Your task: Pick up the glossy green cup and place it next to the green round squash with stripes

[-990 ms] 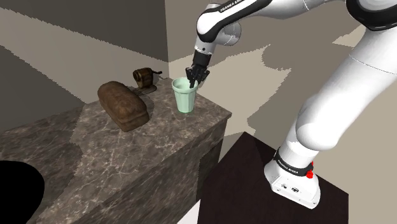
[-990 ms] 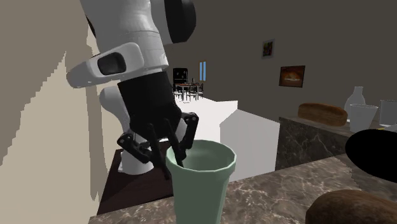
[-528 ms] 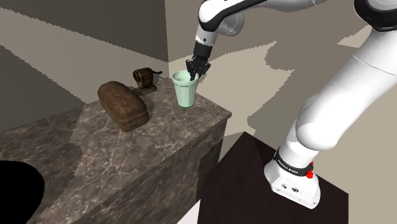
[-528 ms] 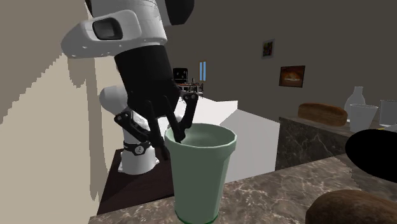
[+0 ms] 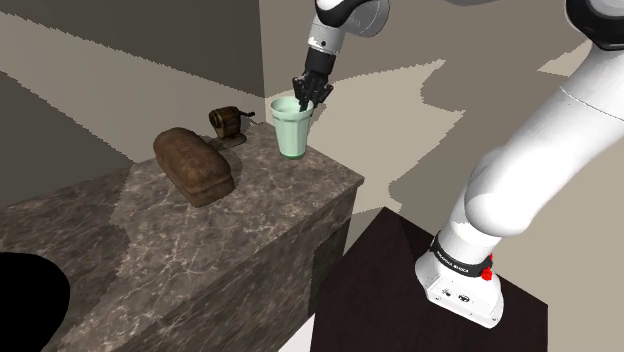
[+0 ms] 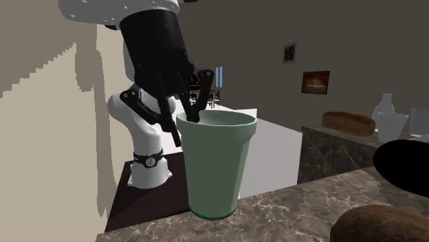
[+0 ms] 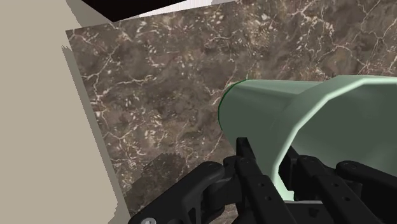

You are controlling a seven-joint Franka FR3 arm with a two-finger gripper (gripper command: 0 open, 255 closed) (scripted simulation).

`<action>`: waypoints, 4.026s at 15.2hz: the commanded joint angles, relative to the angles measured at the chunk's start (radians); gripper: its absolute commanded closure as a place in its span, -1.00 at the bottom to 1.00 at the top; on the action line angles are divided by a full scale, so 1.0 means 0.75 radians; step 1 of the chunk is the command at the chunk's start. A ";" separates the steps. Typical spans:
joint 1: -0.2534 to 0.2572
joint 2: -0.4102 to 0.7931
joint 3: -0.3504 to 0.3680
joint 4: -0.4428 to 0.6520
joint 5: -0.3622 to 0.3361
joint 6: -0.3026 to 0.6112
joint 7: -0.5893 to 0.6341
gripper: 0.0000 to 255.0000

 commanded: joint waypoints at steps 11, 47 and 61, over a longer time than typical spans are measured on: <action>-0.003 -0.016 -0.002 0.196 -0.020 -0.207 0.049 1.00; 0.450 0.747 0.458 1.186 -0.232 -0.258 0.992 1.00; 0.612 1.072 0.468 1.532 -0.337 -0.268 1.133 1.00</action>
